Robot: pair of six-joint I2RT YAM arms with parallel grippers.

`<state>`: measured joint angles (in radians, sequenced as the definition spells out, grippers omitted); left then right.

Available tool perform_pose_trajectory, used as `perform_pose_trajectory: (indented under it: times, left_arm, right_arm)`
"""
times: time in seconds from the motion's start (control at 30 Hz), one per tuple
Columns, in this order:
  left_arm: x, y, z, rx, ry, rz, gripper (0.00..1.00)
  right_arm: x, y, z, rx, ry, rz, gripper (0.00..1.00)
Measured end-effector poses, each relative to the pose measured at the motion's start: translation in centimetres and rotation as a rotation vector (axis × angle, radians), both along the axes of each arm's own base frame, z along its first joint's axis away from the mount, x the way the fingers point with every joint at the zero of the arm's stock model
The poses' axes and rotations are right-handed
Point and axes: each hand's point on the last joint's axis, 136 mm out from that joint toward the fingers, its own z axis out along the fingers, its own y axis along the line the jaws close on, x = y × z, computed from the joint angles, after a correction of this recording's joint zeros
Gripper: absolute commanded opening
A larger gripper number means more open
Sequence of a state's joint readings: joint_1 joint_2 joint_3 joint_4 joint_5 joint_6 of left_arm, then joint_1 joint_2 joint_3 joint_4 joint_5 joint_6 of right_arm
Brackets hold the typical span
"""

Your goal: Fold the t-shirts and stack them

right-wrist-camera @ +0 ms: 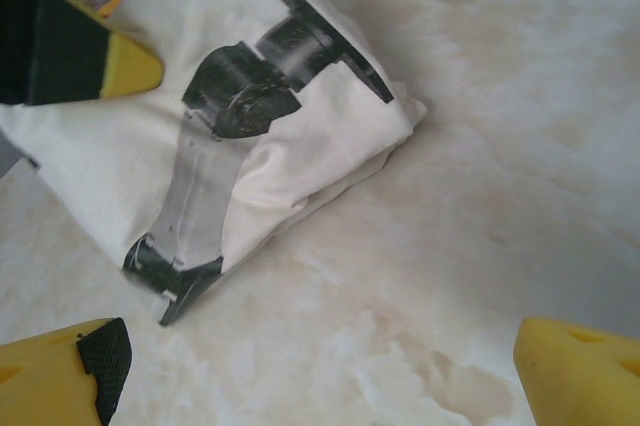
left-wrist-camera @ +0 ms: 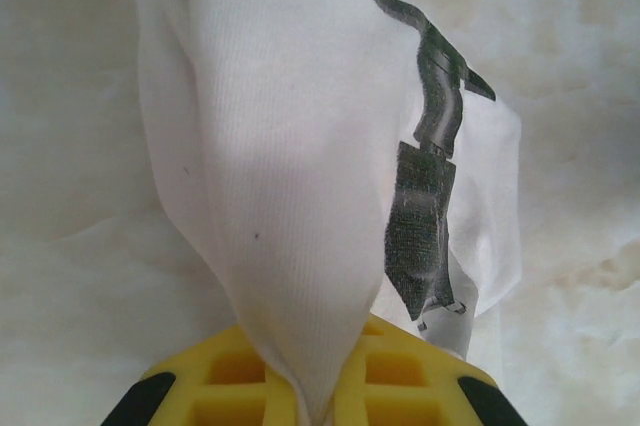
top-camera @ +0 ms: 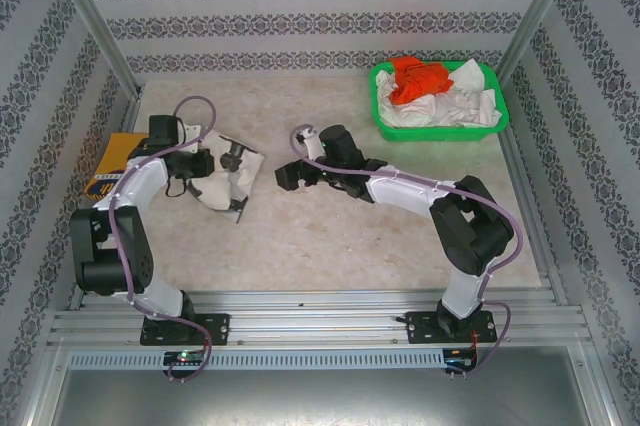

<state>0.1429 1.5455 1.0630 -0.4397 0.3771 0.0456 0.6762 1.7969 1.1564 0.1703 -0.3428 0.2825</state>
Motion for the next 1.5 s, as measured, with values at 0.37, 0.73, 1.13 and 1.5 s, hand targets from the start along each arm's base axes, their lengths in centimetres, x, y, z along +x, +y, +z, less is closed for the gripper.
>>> perform_pose_trajectory:
  times: [0.37, 0.73, 1.13, 1.5]
  left_arm:
    - [-2.6, 11.2, 2.7, 0.217, -0.013, 0.151, 0.00]
    - [-1.2, 15.7, 5.6, 0.283, -0.079, 0.171, 0.00]
    - [-0.7, 17.6, 6.6, 0.236, -0.167, 0.153, 0.00]
    - [-0.2, 19.4, 7.7, 0.240, -0.259, 0.174, 0.00]
  right_arm:
    - [-0.2, 1.9, 2.8, 0.045, -0.075, 0.064, 0.98]
    - [-0.1, 2.1, 2.7, 0.047, -0.088, 0.072, 0.98]
    - [0.1, 2.3, 2.9, 0.056, -0.102, 0.072, 0.98]
    - [0.3, 2.5, 1.9, 0.056, -0.078, 0.064, 0.98]
